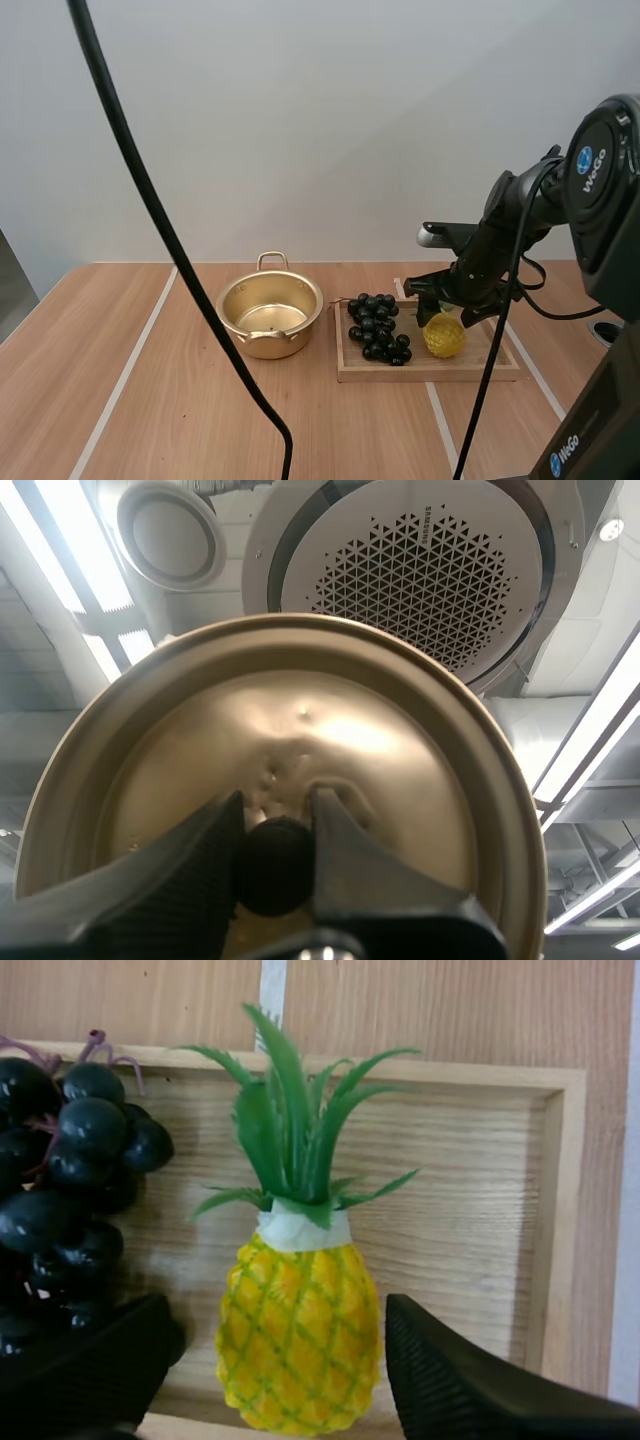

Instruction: Open the pot, put the pineapple inside, and close it

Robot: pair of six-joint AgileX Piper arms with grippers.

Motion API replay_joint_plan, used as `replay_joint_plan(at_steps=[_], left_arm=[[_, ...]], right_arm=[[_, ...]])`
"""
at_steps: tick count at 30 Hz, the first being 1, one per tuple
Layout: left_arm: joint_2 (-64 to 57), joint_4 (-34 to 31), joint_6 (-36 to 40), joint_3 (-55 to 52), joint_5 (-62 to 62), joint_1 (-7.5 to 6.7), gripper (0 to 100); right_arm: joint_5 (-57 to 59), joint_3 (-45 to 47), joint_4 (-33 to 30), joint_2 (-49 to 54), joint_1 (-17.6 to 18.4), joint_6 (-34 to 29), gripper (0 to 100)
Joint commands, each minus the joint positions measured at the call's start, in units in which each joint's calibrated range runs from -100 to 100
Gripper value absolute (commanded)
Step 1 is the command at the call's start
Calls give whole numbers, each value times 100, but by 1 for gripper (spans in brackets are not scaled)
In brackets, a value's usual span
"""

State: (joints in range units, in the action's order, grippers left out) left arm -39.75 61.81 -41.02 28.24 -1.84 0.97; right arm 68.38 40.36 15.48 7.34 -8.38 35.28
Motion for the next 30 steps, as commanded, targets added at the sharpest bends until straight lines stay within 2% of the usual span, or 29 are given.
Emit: replay_joint_plan(at_steps=[1, 17, 19, 20, 21, 25, 30], left_arm=[[-29, 55, 42, 130, 92, -3, 0], [-53, -32, 32, 245, 347, -3, 0], [-53, -29, 32, 245, 365, -3, 0], [-53, -29, 32, 245, 365, -3, 0], [-53, -29, 32, 245, 385, -3, 0], [-53, -29, 32, 245, 418, -3, 0], [-53, -29, 32, 245, 418, -3, 0]], right_arm=[[-135, 27, 8, -95, -21, 81, 100], [-444, 3, 8, -649, -21, 408, 99], [-489, 3, 43, -649, -21, 398, 52], [-514, 3, 44, -649, -21, 345, 18], [-526, 3, 44, -649, -21, 238, 0], [-433, -56, 44, -649, -21, 118, 0], [576, -619, 314, -567, -21, 118, 0]])
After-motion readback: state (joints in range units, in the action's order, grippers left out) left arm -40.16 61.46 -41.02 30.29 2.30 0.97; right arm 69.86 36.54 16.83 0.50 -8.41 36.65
